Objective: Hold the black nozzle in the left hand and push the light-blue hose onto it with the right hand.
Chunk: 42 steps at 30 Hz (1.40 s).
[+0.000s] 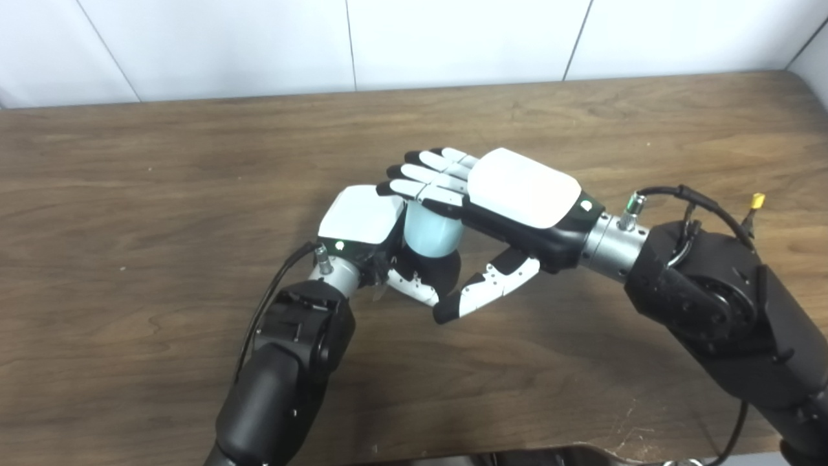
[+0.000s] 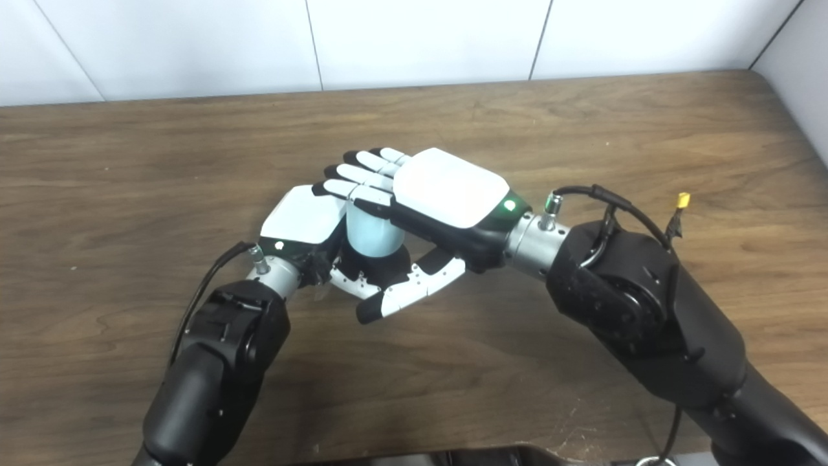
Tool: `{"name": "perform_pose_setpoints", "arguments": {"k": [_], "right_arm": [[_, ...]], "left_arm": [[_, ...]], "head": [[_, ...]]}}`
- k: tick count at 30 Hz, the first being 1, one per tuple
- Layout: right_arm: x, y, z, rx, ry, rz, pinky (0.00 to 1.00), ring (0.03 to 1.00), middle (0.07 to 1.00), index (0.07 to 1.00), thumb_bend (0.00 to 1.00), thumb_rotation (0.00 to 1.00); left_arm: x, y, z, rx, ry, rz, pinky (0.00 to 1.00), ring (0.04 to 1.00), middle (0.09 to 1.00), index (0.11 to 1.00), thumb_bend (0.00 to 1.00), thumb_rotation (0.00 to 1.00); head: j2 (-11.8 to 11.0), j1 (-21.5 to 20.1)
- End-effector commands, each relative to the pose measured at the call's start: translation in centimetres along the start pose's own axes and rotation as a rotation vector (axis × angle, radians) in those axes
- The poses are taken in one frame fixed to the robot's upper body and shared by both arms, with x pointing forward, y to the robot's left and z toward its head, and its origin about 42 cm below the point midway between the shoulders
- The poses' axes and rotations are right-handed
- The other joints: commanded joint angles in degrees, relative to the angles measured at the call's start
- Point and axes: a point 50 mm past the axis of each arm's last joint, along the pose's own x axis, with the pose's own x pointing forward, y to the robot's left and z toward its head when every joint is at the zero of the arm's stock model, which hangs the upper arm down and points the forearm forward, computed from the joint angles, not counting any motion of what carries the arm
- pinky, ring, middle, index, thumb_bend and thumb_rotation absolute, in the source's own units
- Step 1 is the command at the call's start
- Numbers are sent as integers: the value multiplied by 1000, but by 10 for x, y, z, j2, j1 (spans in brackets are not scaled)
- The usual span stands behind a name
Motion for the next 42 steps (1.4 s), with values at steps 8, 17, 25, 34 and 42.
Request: {"name": "perform_pose_setpoints", "arguments": {"k": [8, 17, 25, 34, 42], "right_arm": [[10, 38, -3, 93, -18, 268, 973, 991, 983, 970, 709, 1000], [25, 44, -11, 100, -23, 243, 951, 983, 967, 950, 721, 1000], [27, 50, -11, 113, -20, 267, 952, 988, 966, 952, 727, 1000], [16, 36, -12, 81, -13, 231, 942, 982, 983, 967, 721, 1000], [7, 0, -5, 64, -33, 113, 946, 969, 952, 943, 711, 1000]], "left_arm": [[1, 7, 6, 27, -18, 54, 323, 424, 430, 487, 525, 0], [1, 10, 6, 14, -10, 36, 340, 454, 449, 488, 525, 0], [0, 9, 6, 24, -15, 42, 314, 422, 411, 493, 522, 0], [0, 10, 6, 21, -17, 43, 330, 442, 441, 488, 525, 0], [-1, 12, 4, 0, -23, 35, 370, 471, 506, 477, 523, 0]], "head": [[1, -1], [3, -2], [5, -1], [5, -2], [6, 0]]}}
